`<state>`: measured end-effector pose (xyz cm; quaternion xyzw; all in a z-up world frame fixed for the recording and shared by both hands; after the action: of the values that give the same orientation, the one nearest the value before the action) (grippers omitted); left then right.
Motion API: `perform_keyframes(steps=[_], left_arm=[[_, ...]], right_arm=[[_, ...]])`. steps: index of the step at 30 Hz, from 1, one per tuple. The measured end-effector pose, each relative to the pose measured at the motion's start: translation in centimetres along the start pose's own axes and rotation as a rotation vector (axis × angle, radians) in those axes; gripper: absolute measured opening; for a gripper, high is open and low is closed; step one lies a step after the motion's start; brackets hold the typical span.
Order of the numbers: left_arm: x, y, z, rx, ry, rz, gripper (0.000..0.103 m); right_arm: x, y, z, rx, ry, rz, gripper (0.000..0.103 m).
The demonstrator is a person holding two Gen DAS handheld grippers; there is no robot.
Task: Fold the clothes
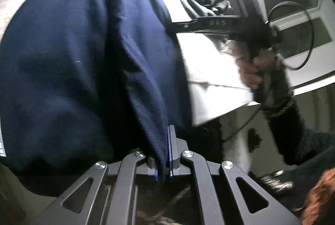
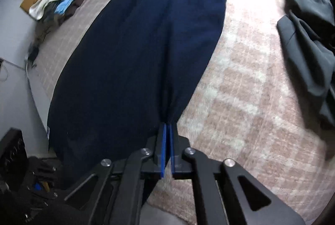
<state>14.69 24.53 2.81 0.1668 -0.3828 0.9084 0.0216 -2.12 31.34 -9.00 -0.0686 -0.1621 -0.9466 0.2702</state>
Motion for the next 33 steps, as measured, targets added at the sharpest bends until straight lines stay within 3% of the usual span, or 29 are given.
perform_keyframes(steps=[2, 4, 6, 10, 15, 16, 18, 20, 21, 23, 25, 27, 30, 33], left_arm=[[0.7, -2.1, 0.7, -0.039, -0.044, -0.061, 0.004], [0.4, -2.1, 0.5, 0.022, -0.027, -0.131, 0.004], [-0.7, 0.4, -0.1, 0.066, 0.037, -0.086, 0.004], [-1.4, 2.2, -0.7, 0.154, 0.076, -0.11, 0.003], [-1.3, 1.1, -0.6, 0.237, 0.096, -0.218, 0.004], [-1.3, 0.9, -0.7, 0.246, 0.103, -0.233, 0.004], [-1.4, 0.7, -1.1, 0.263, 0.119, -0.249, 0.004], [-1.4, 0.5, -1.4, 0.275, 0.129, -0.265, 0.004], [-1.5, 0.3, -1.5, 0.28, 0.131, -0.274, 0.004], [-1.5, -0.2, -1.4, 0.3, 0.134, -0.298, 0.004], [-1.4, -0.7, -1.2, 0.302, 0.134, -0.302, 0.004], [-2.0, -0.7, 0.9, 0.285, 0.114, -0.327, 0.004], [-2.2, -1.8, 0.6, 0.264, 0.104, -0.355, 0.004], [-3.4, 0.1, -0.7, 0.299, 0.16, -0.334, 0.004]], right_arm=[[0.2, -1.5, 1.2, 0.023, -0.02, -0.046, 0.003], [0.4, -3.1, 2.4, 0.047, -0.053, -0.14, 0.004], [-0.8, -3.2, 2.7, 0.047, -0.05, -0.169, 0.007], [-5.7, -1.0, 2.7, 0.09, -0.029, -0.197, 0.024], [-11.9, 2.5, 1.5, 0.024, -0.028, -0.142, 0.025], [-12.6, 3.1, 1.3, 0.008, -0.038, -0.125, 0.032], [-13.3, 4.3, 1.0, -0.037, -0.069, -0.085, 0.035], [-13.7, 5.3, 0.5, -0.096, -0.107, -0.018, 0.031], [-13.8, 5.5, 0.3, -0.13, -0.122, 0.015, 0.005], [-14.0, 5.9, -0.1, -0.178, -0.143, 0.061, 0.004], [-14.3, 5.3, 0.3, -0.163, -0.132, 0.044, 0.004], [-14.4, 4.5, 1.5, -0.113, -0.135, -0.005, 0.004], [-14.6, 2.6, 2.8, -0.015, -0.146, -0.14, 0.003], [-15.6, 1.5, 1.8, -0.067, -0.128, -0.176, 0.003]])
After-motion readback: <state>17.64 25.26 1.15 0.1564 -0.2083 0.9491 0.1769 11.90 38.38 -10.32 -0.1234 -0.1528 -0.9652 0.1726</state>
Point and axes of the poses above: each gripper's, at about its wrist camera, not at the fingertips, and z roughly against the way its jaws point, y to its left, x to its top, the point moved 10 cm from there along -z, roughly the way its jaws point, and after that the axes turned 7 degrees about -z, right-handed, at the moved point
